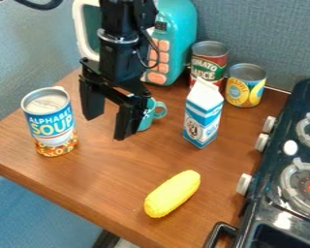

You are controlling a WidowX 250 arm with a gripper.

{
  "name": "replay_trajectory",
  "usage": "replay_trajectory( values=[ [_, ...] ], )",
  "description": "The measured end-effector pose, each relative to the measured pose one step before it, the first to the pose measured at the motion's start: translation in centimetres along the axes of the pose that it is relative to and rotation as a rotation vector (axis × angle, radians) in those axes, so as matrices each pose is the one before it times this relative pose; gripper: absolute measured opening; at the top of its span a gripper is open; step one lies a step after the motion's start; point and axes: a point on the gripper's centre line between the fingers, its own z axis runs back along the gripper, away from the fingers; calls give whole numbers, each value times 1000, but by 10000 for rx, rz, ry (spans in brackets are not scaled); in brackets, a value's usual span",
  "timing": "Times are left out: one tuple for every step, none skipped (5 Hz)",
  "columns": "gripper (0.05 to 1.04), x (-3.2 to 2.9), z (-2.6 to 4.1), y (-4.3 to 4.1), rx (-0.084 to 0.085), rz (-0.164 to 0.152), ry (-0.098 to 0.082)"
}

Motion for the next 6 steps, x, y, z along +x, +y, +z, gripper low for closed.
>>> replay_trajectory(
  values=[
    [1001, -61, -743, -116, -65, -15, 285],
    [1001, 1627, 2006, -321, -317, -111, -638],
    [1001, 1606, 1498, -1466, -365, -582, -337],
    [1001, 1597, 263, -710, -353, -324, -231],
    [1001, 1890, -274, -492, -508, -145, -150],
    [1001, 1889, 115, -421, 595, -83, -135]
  ],
)
